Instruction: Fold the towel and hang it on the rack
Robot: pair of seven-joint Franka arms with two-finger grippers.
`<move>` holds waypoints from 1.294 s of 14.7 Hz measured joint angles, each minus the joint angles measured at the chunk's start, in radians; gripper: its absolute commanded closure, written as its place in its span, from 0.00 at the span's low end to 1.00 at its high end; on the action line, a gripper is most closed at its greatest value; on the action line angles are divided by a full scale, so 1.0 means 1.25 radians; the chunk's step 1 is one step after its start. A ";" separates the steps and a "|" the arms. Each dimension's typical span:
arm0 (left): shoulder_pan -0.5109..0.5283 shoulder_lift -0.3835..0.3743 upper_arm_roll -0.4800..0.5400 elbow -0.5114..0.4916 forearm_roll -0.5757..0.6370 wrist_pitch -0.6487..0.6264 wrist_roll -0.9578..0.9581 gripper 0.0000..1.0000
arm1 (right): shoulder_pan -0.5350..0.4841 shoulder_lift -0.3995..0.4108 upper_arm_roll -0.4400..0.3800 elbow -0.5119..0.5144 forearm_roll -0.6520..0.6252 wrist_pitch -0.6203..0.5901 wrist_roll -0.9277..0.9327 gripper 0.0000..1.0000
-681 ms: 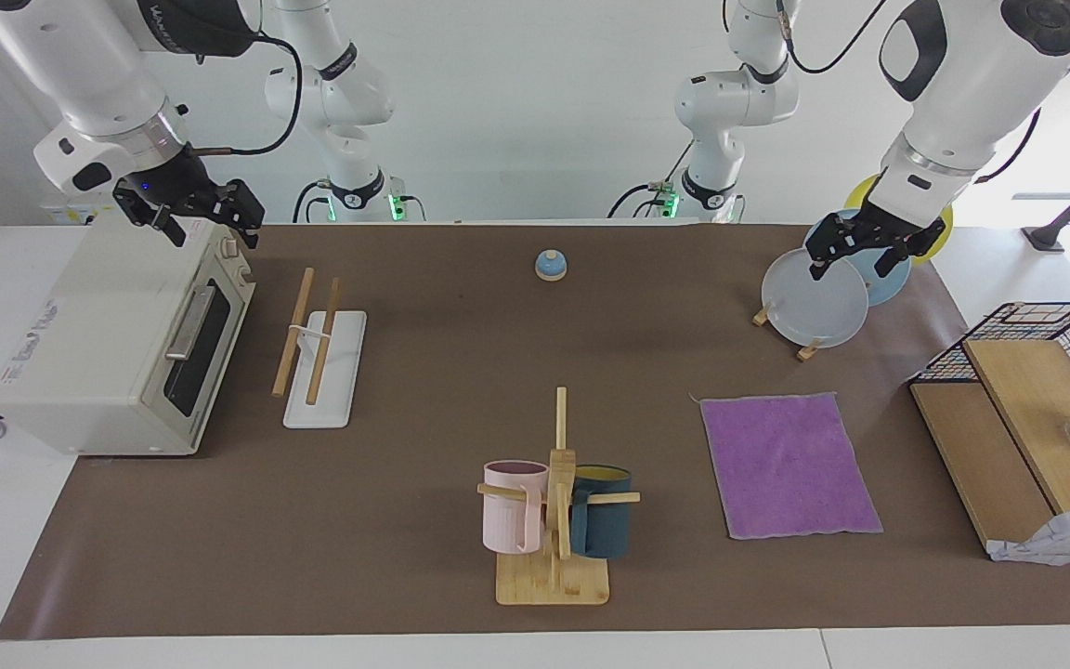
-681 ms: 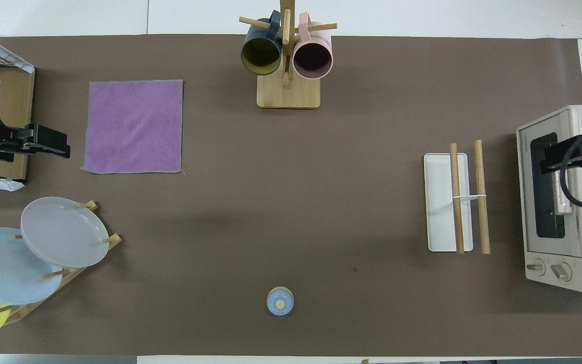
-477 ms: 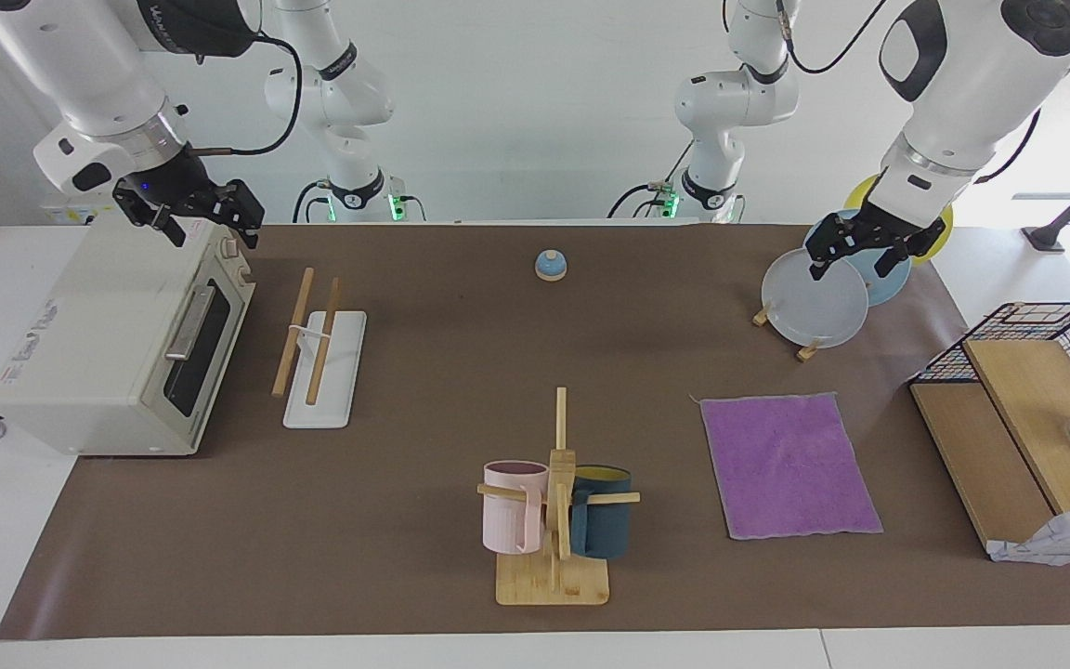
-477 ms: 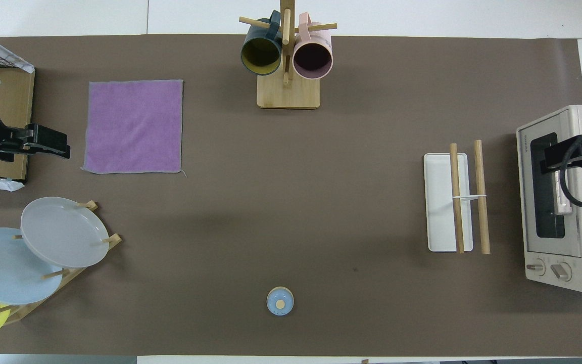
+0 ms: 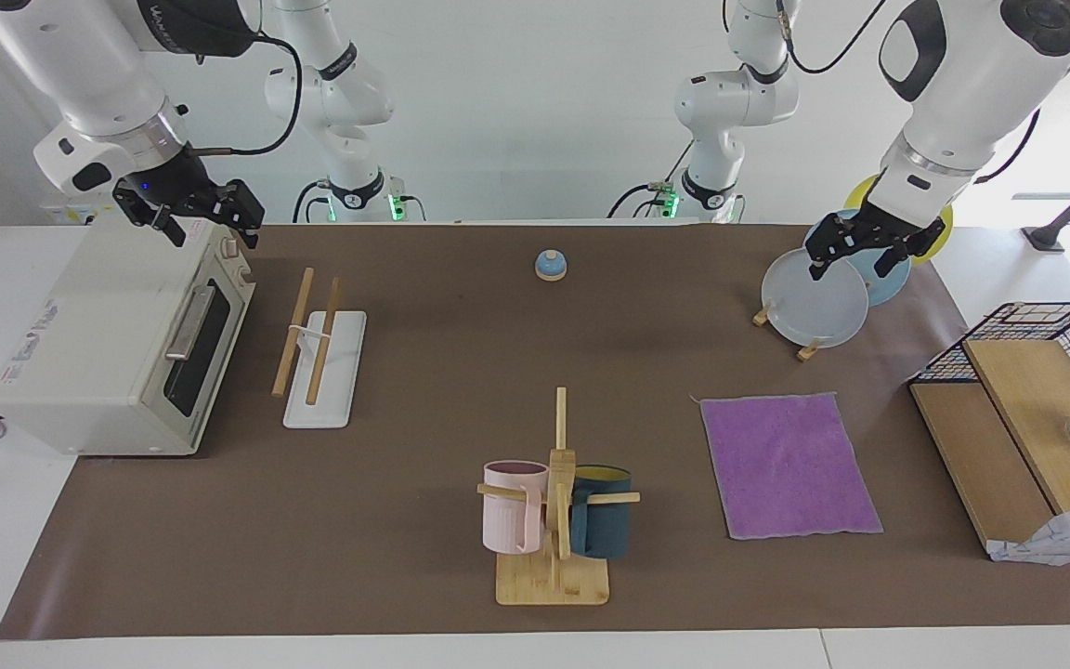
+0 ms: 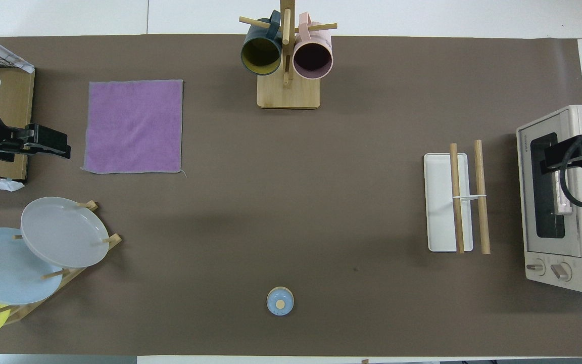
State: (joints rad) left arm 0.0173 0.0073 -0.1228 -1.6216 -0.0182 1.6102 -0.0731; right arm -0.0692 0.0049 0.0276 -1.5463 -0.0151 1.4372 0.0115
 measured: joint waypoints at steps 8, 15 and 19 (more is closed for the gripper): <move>0.034 -0.020 0.006 -0.072 0.002 0.064 0.000 0.00 | 0.000 0.000 0.000 0.000 0.000 0.000 0.000 0.00; 0.140 0.053 0.009 -0.311 0.003 0.390 0.006 0.00 | 0.000 0.000 0.000 0.000 0.000 0.000 0.000 0.00; 0.159 0.173 0.008 -0.334 0.001 0.546 0.006 0.00 | 0.000 0.000 0.000 0.000 0.000 0.000 0.000 0.00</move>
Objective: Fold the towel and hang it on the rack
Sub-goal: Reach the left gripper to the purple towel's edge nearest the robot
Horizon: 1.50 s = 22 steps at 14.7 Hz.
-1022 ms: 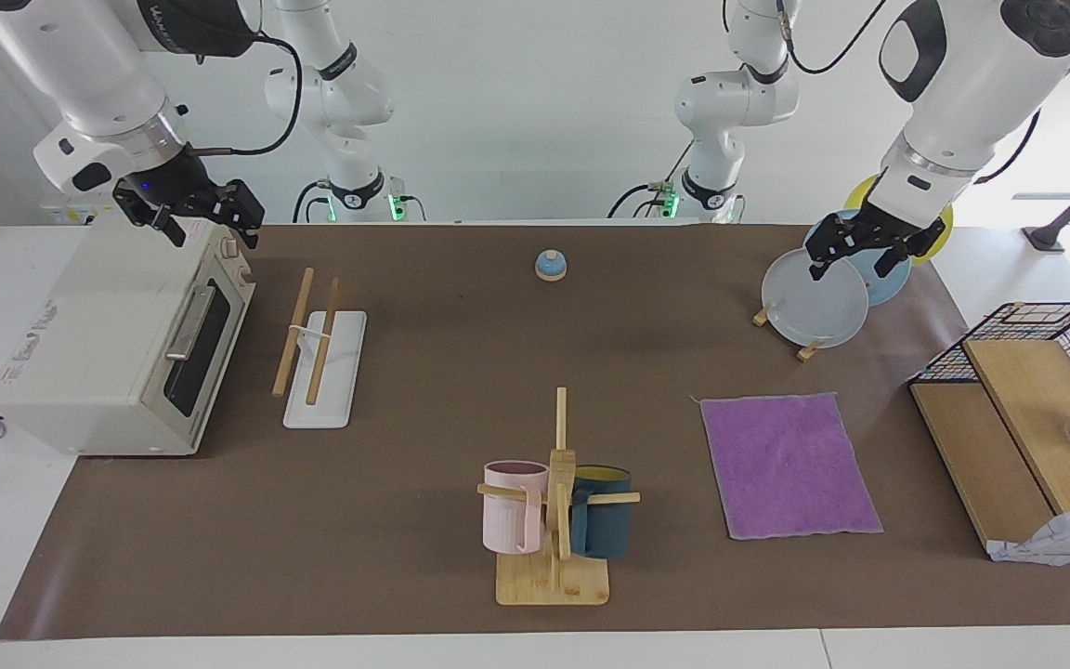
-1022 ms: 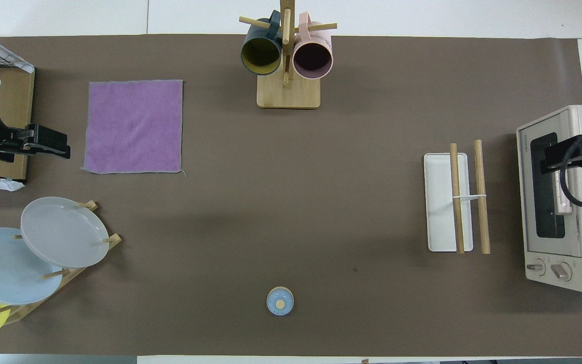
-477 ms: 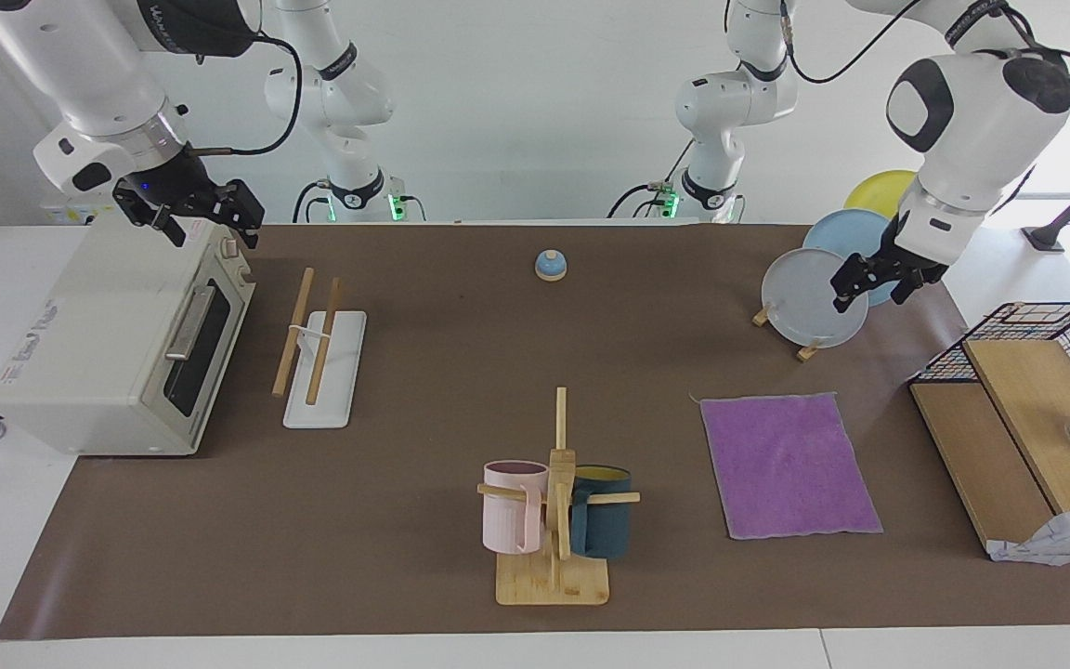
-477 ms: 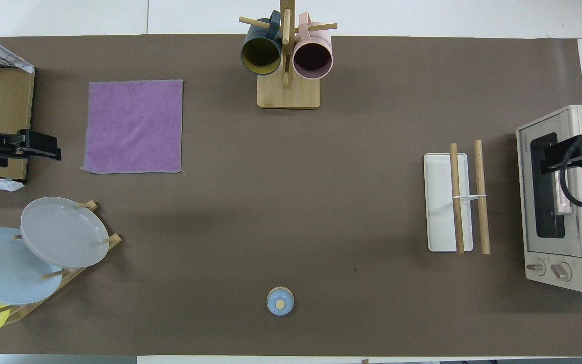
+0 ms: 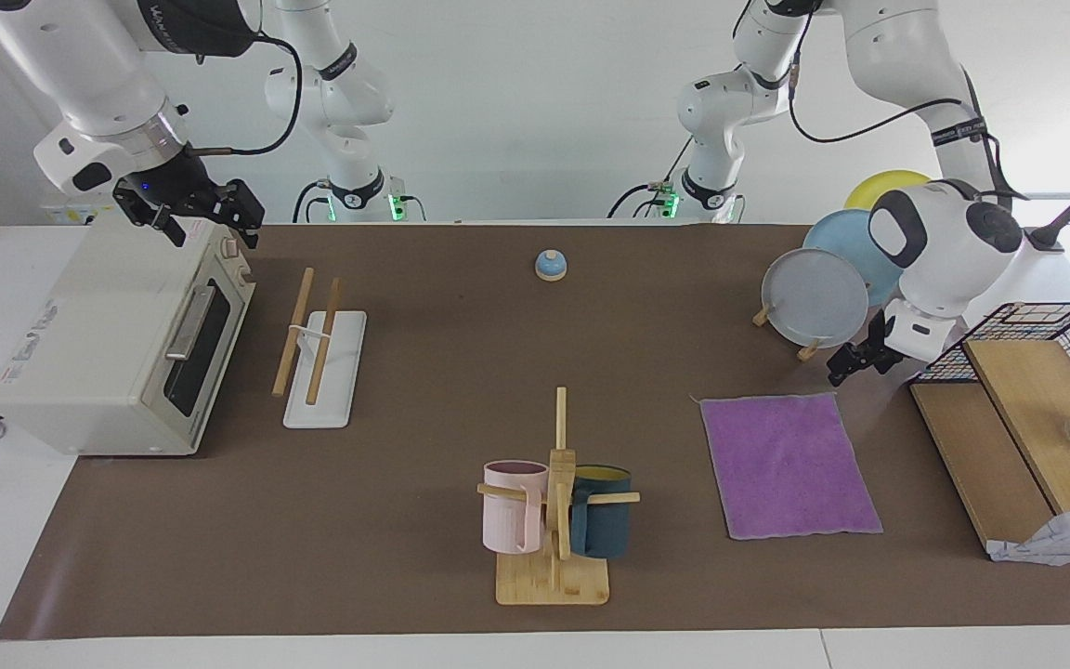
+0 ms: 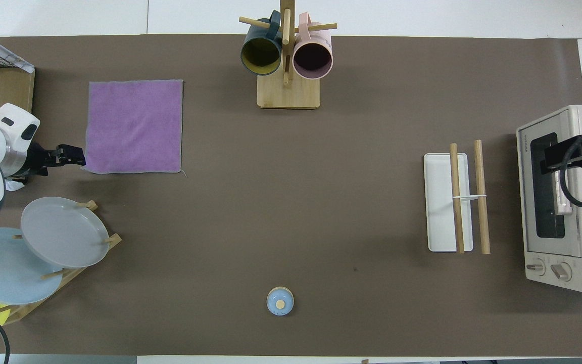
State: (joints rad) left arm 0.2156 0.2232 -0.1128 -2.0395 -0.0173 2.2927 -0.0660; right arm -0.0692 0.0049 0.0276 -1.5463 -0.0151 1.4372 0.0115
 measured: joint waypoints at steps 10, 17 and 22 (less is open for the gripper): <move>-0.004 0.066 -0.013 0.002 -0.083 0.076 -0.001 0.41 | 0.000 0.000 0.000 0.000 0.000 0.000 0.000 0.00; -0.004 0.069 -0.014 0.004 -0.083 0.076 -0.001 1.00 | 0.000 0.000 0.000 0.000 0.000 0.000 0.000 0.00; -0.015 0.069 -0.014 0.005 -0.083 0.078 0.009 1.00 | 0.000 0.000 0.000 0.000 0.000 0.000 0.000 0.00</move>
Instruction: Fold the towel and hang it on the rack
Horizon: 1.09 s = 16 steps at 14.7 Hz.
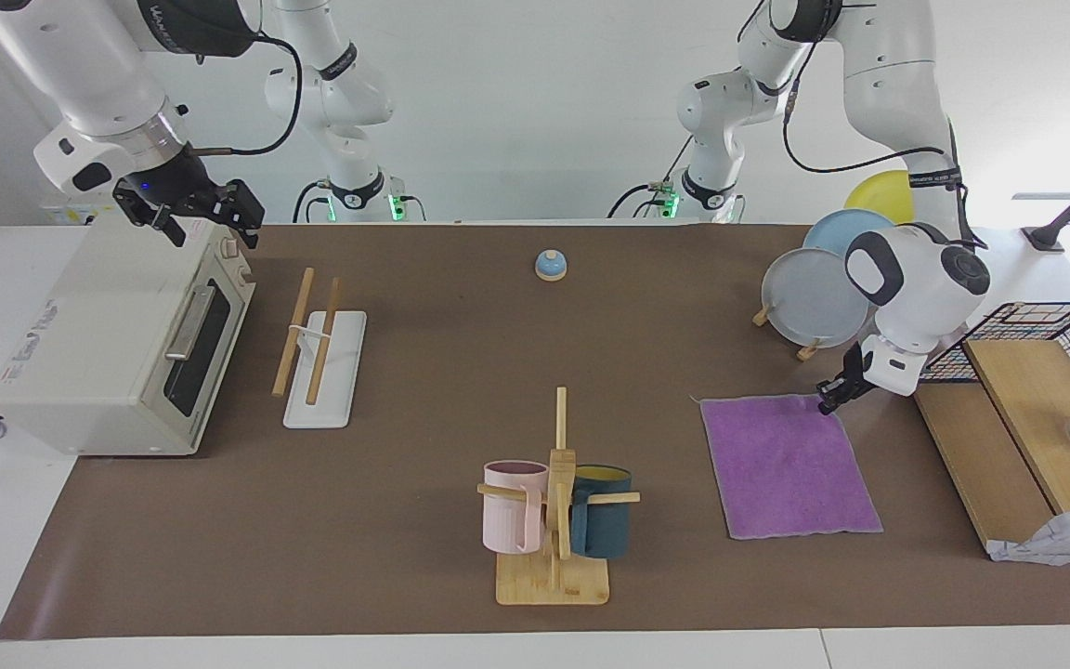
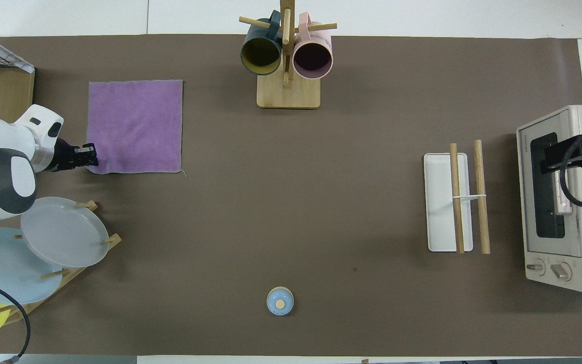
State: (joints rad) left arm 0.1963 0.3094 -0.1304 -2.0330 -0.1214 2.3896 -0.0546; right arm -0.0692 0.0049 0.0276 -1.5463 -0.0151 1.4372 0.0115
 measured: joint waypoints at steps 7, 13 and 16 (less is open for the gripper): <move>-0.073 -0.050 -0.002 0.026 0.113 -0.007 0.031 1.00 | 0.000 0.000 0.000 0.000 0.000 0.000 0.000 0.00; -0.198 -0.078 -0.011 0.037 0.123 -0.045 -0.062 1.00 | 0.000 0.000 0.000 0.000 0.000 0.000 0.000 0.00; -0.283 -0.079 -0.012 0.020 0.123 -0.042 -0.101 1.00 | 0.000 0.000 0.000 0.000 0.000 -0.019 0.000 0.00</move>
State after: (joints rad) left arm -0.1577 0.2100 -0.1457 -2.0083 0.0327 2.3376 -0.1807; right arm -0.0692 0.0049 0.0276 -1.5465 -0.0151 1.4133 0.0115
